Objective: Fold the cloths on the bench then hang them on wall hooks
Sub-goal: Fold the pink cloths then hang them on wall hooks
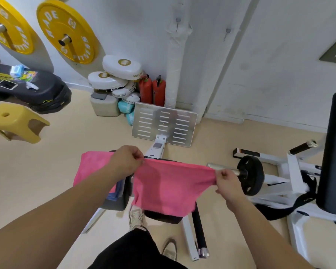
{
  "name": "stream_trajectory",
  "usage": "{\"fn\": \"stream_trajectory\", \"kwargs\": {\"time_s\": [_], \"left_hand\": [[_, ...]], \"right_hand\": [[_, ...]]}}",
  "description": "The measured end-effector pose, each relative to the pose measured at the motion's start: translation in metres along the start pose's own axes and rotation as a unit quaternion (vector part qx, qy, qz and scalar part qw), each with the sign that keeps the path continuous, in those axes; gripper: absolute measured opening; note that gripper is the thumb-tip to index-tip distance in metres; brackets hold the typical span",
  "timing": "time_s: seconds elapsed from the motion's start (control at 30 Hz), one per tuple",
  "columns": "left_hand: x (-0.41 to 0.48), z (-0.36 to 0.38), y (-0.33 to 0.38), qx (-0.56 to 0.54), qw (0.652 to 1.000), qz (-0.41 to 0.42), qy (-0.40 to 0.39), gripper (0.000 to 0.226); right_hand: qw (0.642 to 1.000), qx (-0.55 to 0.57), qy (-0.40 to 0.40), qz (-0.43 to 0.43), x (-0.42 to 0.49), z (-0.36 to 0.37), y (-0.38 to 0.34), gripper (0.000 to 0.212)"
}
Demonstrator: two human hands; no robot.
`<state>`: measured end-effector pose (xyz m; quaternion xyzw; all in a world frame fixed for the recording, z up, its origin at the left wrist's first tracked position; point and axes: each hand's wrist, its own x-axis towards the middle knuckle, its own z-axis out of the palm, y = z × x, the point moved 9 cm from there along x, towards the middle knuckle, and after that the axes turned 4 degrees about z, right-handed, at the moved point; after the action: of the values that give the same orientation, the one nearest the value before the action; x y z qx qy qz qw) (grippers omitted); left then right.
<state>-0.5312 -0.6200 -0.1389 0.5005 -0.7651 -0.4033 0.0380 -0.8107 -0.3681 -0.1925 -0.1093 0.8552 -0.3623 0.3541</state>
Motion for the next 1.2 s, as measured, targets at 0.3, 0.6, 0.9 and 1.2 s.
{"fn": "stream_trajectory", "kwargs": {"time_s": [0.3,0.6,0.9,1.2], "left_hand": [[0.082,0.009,0.006,-0.003,0.999,0.043,0.02,0.017],[0.071,0.033,-0.007,0.005,0.999,0.034,-0.012,0.016],[-0.021,0.088,-0.058,0.094,0.991,0.048,-0.079,0.019],[-0.043,0.125,-0.079,0.133,0.984,0.029,-0.113,0.016]], "right_hand": [[0.995,0.078,0.062,0.004,0.043,-0.001,-0.039,0.011],[0.999,-0.014,-0.03,-0.036,0.032,0.007,-0.022,0.02],[0.956,-0.205,-0.113,-0.175,0.005,0.038,0.062,0.035],[0.857,-0.449,-0.208,-0.143,-0.019,0.07,0.099,0.031]]}}
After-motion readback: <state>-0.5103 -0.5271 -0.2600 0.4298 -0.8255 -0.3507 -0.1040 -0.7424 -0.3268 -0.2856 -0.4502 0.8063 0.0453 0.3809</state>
